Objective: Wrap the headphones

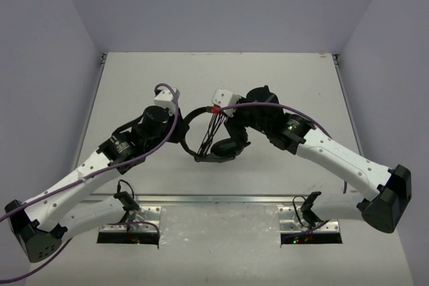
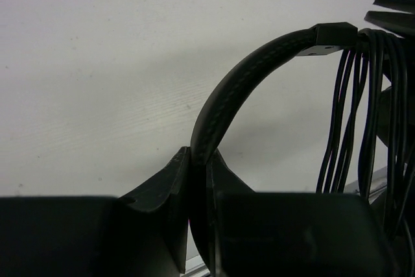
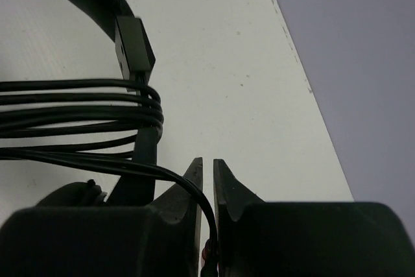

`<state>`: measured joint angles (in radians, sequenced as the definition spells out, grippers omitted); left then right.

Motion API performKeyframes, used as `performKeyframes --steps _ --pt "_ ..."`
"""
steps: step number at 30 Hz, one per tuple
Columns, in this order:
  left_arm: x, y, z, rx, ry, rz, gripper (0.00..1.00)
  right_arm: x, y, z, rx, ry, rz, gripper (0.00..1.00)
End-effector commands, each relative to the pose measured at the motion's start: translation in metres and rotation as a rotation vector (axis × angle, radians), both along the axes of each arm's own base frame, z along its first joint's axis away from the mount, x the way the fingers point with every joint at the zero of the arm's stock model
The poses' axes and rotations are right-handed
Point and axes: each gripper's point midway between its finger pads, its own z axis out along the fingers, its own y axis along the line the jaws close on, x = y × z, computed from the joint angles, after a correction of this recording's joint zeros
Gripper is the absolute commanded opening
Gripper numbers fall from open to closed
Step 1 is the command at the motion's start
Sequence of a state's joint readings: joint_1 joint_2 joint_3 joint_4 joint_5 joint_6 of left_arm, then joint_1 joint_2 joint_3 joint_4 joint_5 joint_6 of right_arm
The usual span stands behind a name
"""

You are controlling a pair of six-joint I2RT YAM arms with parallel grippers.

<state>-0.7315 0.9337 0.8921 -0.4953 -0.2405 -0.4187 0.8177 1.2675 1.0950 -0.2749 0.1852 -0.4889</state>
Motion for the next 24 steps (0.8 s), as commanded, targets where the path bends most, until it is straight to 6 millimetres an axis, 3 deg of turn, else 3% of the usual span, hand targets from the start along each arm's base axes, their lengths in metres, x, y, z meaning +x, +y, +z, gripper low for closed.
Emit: performKeyframes --steps 1,3,6,14,19,24 --pt "-0.016 0.0 0.047 -0.048 -0.078 -0.083 0.0 0.012 -0.001 0.032 0.165 -0.068 -0.004 0.11" --pt "-0.013 0.001 0.058 -0.055 -0.115 -0.078 0.0 0.001 0.01 0.016 0.168 -0.011 0.074 0.1" --pt "-0.014 -0.006 0.065 -0.059 -0.144 -0.131 0.0 -0.003 0.009 0.002 0.175 0.004 0.081 0.09" --pt "-0.018 -0.031 0.058 -0.041 -0.111 -0.281 0.0 0.001 0.006 -0.017 0.212 0.065 0.06 0.12" --pt "-0.017 -0.032 0.058 -0.028 -0.122 -0.298 0.0 0.01 0.0 -0.026 0.267 0.12 0.018 0.12" --pt "-0.014 -0.034 0.065 -0.034 -0.166 -0.306 0.0 0.004 0.005 -0.029 0.311 0.16 0.036 0.21"
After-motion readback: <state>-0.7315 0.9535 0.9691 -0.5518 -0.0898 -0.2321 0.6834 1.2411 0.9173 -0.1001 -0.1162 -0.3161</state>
